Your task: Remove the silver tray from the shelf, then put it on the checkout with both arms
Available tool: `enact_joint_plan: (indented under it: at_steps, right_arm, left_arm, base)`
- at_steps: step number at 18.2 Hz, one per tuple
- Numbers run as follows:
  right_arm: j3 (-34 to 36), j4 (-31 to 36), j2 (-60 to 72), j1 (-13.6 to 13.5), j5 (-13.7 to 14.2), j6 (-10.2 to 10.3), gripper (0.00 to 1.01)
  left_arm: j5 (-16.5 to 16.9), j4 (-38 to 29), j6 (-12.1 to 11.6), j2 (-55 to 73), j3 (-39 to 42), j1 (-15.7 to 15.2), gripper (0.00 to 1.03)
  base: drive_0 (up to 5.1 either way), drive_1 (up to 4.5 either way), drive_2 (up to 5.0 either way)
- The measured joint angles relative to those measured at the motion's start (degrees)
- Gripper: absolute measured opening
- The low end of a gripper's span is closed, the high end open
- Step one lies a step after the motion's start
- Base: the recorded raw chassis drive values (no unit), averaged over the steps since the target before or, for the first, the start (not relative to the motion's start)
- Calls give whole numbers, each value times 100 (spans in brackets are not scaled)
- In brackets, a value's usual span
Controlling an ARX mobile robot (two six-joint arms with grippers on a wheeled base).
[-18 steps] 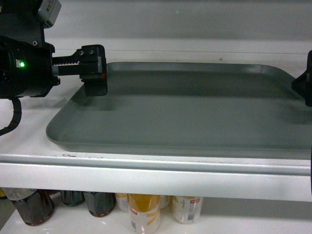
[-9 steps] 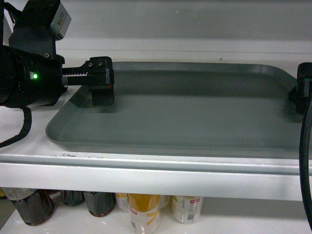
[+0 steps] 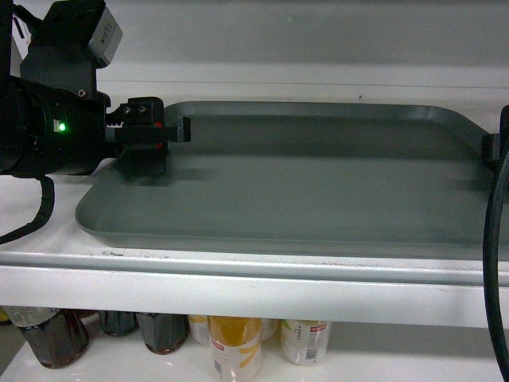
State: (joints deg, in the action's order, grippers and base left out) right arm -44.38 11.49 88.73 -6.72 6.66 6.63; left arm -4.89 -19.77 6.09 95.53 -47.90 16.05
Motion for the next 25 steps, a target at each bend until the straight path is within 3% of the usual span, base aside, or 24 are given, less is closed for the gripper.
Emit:
enact_joint_plan:
  at_steps: [3, 4, 5, 11, 16, 25]
  right_arm:
    - [0, 2, -7, -52, 37, -2, 40]
    - [0, -44, -39, -118, 48, -2, 24]
    - [0, -203, -190, -146, -11, 138, 2]
    - [0, -313, -260, -111, 39, 251, 3]
    - [-28, -555, -415, -122, 46, 94, 3]
    - [-420, -1257, -979, -151, 13, 39, 3]
  left_arm:
    - [-68, 2, -184, 0, -17, 57, 25]
    - [-133, 15, -190, 0, -31, 68, 9]
    - [-153, 50, 107, 0, -77, 109, 4]
    - [-361, 168, 118, -11, -107, 273, 4]
    - [-387, 614, 144, -273, -109, 293, 4]
    - [-376, 1370, 146, -944, -437, 295, 3]
  base:
    - [0, 0, 0]
    - [0, 0, 0]
    - [0, 0, 0]
    - [0, 0, 0]
    - [0, 0, 0]
    - [0, 0, 0]
